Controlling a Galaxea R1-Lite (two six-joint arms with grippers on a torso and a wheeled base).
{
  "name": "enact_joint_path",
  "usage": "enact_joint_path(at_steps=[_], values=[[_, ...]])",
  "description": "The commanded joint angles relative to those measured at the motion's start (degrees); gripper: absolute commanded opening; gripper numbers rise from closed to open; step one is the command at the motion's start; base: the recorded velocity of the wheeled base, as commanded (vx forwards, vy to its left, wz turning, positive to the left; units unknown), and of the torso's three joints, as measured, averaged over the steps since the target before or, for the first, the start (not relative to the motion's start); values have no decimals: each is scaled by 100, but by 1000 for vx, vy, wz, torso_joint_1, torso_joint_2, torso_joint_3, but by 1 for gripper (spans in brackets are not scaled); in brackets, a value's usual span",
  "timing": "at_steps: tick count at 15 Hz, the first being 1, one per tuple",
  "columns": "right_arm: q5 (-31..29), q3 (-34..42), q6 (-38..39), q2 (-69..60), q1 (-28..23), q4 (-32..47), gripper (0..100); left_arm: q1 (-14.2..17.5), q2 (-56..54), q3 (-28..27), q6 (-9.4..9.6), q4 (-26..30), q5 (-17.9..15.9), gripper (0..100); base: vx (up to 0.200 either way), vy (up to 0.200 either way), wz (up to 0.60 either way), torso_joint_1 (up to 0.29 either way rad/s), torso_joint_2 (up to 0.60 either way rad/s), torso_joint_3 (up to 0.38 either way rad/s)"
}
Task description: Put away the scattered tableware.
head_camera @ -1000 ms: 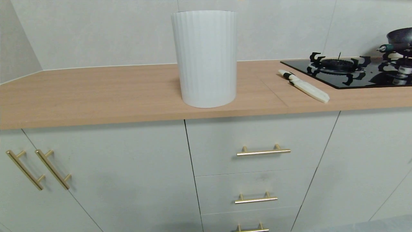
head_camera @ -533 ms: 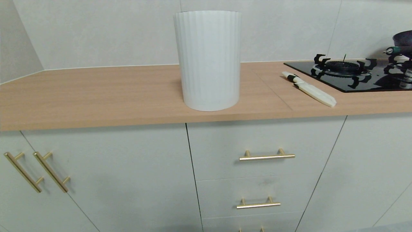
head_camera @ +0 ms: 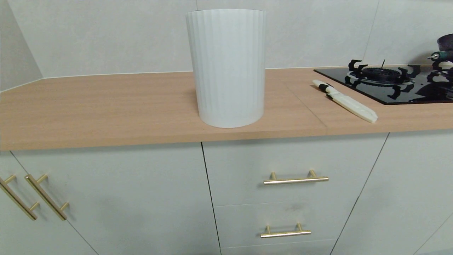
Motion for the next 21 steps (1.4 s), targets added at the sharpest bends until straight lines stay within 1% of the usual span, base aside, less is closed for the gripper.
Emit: enact_joint_path(at_steps=[1, 4, 8, 14, 21], values=[[2, 0, -1, 9, -5, -1, 100, -1, 9, -6, -1, -4, -1, 100, 0, 0, 0, 0, 0, 0], [2, 0, -1, 9, 4, -1, 100, -1, 9, -6, -1, -4, -1, 100, 0, 0, 0, 0, 0, 0], [2, 0, -1, 9, -5, -1, 100, -1, 9, -6, -1, -4, -1, 100, 0, 0, 0, 63, -207, -247], [11, 0, -19, 9, -5, -1, 100, -1, 9, 2, -1, -4, -1, 100, 0, 0, 0, 137, -506, -308], [11, 0, -19, 9, -5, -1, 100, -1, 9, 2, -1, -4, -1, 100, 0, 0, 0, 184, -478, -295]])
